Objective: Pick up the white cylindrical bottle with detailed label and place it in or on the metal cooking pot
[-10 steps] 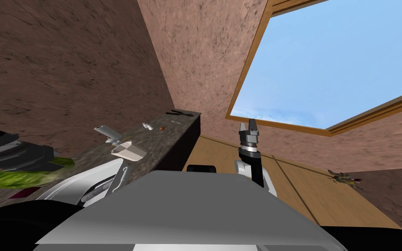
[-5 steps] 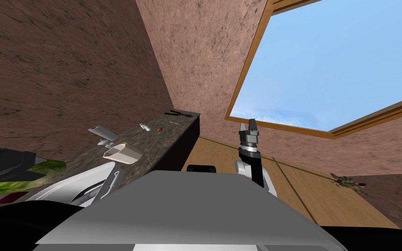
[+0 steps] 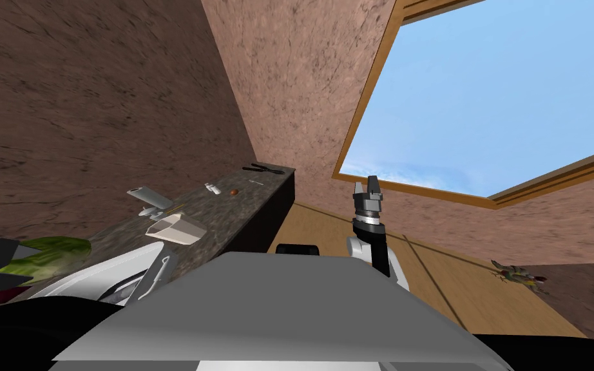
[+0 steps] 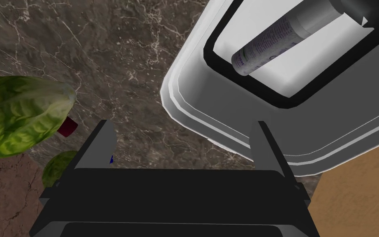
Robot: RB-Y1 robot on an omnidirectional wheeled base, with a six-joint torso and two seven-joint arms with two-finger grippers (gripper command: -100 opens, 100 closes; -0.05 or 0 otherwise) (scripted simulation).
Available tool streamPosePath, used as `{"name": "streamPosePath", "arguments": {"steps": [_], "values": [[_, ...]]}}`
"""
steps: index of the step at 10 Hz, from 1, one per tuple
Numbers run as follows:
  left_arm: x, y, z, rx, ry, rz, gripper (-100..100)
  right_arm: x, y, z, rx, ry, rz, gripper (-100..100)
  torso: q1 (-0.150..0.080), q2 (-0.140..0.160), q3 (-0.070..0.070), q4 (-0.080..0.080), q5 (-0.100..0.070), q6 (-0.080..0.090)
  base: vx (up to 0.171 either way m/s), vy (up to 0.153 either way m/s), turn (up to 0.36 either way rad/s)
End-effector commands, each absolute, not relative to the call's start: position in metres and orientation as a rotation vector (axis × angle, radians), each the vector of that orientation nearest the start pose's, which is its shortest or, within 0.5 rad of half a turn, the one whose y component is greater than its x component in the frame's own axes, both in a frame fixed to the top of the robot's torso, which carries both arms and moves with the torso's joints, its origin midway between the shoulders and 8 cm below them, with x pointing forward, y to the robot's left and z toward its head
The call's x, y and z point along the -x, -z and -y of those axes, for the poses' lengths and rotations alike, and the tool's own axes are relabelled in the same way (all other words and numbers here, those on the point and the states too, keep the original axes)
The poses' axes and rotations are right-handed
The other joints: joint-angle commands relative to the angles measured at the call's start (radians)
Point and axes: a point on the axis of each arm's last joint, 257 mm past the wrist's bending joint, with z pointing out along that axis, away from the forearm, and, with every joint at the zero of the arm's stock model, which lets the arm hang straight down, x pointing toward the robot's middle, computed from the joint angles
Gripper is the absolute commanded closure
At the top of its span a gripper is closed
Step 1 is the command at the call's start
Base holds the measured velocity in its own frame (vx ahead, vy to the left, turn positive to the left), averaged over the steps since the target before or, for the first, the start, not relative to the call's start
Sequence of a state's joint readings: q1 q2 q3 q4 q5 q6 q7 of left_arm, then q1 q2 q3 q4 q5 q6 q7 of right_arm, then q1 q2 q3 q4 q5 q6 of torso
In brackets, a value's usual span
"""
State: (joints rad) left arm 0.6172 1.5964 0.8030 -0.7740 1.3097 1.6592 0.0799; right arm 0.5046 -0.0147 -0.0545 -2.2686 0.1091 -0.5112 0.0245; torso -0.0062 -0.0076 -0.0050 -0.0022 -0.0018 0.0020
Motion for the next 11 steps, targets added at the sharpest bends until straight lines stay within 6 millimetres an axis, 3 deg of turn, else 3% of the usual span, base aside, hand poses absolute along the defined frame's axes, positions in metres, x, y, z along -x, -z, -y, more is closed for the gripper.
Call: {"name": "streamPosePath", "arguments": {"steps": [1, 5, 8, 11], "values": [[-0.072, 0.092, -0.772, 2.887, -0.161, -0.735, -100, -0.344, -0.02, 0.283, -0.565, -1.154, -0.695, 0, 0.0, 0.0, 0.0, 0.0, 0.0, 0.0, 0.073, -0.077, 0.006], [-0.05, 0.096, -0.775, 2.909, -0.159, -0.748, -100, -0.344, -0.02, 0.283, -0.565, -1.154, -0.695, 0, 0.007, 0.008, 0.005, 0.002, 0.002, 0.0, -0.005, -0.005, -0.004], [-0.025, 0.104, -0.77, 2.959, -0.16, -0.75, -100, -0.344, -0.02, 0.283, -0.565, -1.154, -0.695, 0, -0.001, 0.0, 0.0, 0.0, 0.0, 0.0, 0.098, -0.105, 0.026], [-0.004, 0.109, -0.768, 2.982, -0.149, -0.774, -100, -0.344, -0.02, 0.283, -0.565, -1.154, -0.695, 0, 0.007, 0.007, 0.004, 0.002, 0.002, 0.0, -0.001, 0.003, -0.004]]}}
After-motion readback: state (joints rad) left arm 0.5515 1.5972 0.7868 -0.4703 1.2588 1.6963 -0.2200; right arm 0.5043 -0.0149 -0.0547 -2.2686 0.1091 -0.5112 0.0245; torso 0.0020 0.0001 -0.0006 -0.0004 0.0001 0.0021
